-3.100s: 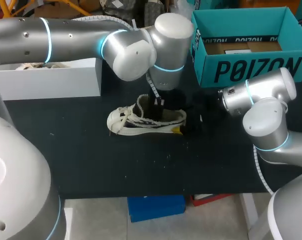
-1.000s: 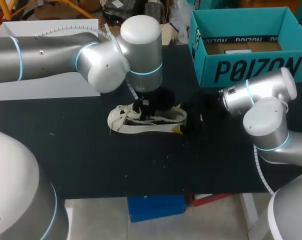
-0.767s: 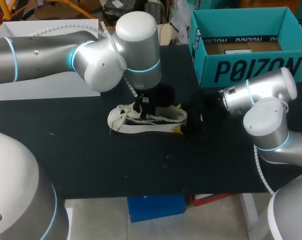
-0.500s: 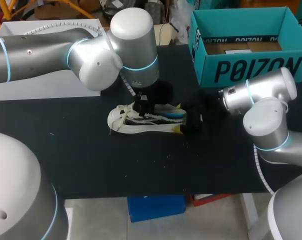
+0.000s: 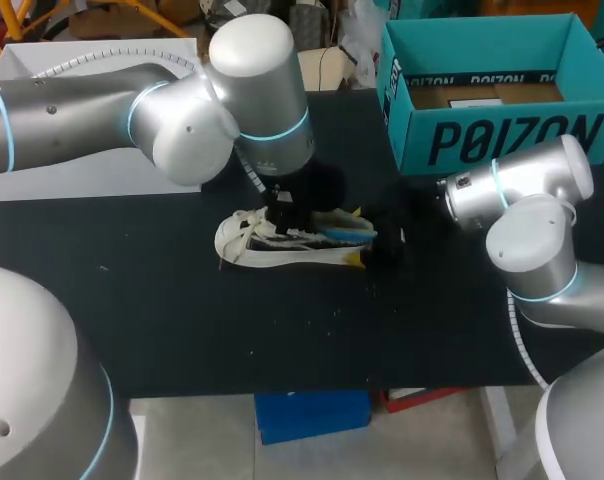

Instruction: Take the shoe out of the shoebox, open the shoe tongue, remove and reinsert the insole, then place the shoe into the shoebox

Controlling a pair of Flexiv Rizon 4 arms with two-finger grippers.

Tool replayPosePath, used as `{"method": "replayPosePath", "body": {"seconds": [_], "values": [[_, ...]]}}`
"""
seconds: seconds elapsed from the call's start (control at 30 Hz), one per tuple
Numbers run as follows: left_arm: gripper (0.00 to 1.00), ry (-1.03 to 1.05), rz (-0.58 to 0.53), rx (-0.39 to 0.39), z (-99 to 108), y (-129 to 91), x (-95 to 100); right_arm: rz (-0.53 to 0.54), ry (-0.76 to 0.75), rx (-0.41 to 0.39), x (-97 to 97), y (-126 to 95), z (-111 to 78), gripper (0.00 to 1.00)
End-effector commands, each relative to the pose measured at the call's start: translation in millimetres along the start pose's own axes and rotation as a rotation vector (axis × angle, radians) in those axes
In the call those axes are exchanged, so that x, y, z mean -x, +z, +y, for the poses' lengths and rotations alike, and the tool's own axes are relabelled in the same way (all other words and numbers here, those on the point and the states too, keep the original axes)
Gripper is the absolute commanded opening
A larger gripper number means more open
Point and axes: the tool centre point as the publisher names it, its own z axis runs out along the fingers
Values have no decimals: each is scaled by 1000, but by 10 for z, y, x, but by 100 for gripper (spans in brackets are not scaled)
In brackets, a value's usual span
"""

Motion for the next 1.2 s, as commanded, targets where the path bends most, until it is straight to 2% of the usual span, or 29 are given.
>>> {"method": "replayPosePath", "body": {"seconds": [0.03,0.1,0.17,0.33,0.5,0.77,0.97,1.1,1.13,1.2], "values": [[17,36,23,-51,-1,204,143,0,1,-2,6,26,-17,0],[26,55,4,-72,-6,195,136,0,1,-2,6,26,-17,0],[41,69,-18,-90,-10,162,126,0,1,-2,6,26,-17,0],[38,92,-69,-129,-76,73,133,0,1,-2,6,26,-17,0],[38,103,-90,-147,-199,90,206,0,1,-2,6,26,-17,0],[38,145,-85,-114,-472,225,399,0,1,-2,6,26,-17,0],[38,152,-104,-105,-609,214,544,0,1,-2,6,26,-17,0],[35,151,-112,-103,-680,200,611,0,1,-2,6,26,-17,0],[31,151,-114,-101,-691,200,618,0,1,-2,6,26,-17,0],[11,152,-111,-97,-710,199,624,0,1,-2,6,26,-17,0]]}}
